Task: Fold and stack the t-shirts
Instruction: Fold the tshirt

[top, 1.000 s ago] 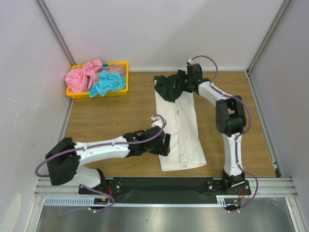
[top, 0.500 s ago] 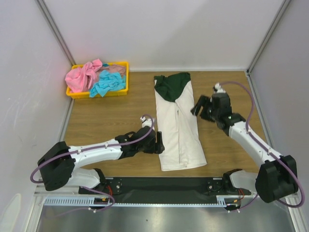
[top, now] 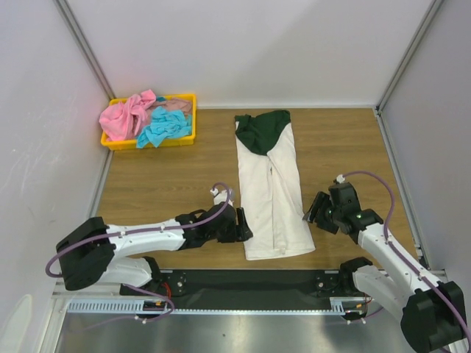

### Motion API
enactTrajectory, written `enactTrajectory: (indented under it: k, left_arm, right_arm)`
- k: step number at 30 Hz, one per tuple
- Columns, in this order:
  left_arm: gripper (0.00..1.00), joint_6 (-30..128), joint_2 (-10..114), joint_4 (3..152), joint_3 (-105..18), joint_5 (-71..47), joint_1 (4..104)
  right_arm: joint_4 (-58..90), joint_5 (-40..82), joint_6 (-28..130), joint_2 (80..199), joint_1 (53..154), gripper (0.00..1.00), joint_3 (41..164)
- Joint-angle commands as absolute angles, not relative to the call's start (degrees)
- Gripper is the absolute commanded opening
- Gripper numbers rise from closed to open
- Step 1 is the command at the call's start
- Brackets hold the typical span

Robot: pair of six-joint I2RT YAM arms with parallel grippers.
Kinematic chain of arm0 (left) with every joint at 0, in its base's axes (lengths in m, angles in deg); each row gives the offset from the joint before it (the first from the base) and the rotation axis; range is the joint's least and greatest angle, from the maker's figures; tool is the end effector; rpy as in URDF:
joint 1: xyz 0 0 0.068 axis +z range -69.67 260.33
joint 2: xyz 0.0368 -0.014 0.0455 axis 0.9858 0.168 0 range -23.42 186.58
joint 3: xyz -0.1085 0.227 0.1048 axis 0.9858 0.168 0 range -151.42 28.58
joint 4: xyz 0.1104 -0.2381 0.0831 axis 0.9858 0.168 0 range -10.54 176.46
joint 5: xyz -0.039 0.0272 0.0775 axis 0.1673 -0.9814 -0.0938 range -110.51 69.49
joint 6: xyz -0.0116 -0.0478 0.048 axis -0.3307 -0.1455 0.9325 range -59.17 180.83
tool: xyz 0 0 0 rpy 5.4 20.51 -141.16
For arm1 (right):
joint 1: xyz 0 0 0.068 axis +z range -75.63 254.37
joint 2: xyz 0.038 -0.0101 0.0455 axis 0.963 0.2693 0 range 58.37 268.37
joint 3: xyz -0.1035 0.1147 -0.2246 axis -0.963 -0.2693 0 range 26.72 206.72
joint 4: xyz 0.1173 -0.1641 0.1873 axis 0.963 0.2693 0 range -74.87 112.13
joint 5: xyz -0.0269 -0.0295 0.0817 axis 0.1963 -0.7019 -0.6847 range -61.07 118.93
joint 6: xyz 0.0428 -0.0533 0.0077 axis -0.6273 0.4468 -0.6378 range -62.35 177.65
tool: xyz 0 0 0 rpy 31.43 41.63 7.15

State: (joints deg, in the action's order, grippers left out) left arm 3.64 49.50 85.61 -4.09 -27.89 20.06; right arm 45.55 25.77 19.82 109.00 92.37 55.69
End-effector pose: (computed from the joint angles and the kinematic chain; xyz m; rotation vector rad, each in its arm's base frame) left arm 0.1394 -0.2296 0.1501 0.0027 2.5322 -0.7807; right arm 0.1852 0.0634 0.1751 0.4139 2.5077 0.4708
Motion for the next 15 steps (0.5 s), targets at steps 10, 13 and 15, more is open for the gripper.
enactTrajectory:
  k: [10,13,15]
  left_arm:
    - [0.66,0.89,52.86,85.35,-5.78,-27.02,19.24]
    - [0.66,1.41,54.44,85.0,-6.75,-26.14,19.24]
    - [0.65,1.77,55.5,85.43,-7.37,-25.44,19.24]
  right_arm:
    - [48.97,21.02,16.6,103.81,92.65,0.55,50.46]
    - [48.62,19.27,16.16,103.81,92.92,0.51,49.49]
    - [48.97,18.74,16.16,104.16,93.36,0.5,48.69]
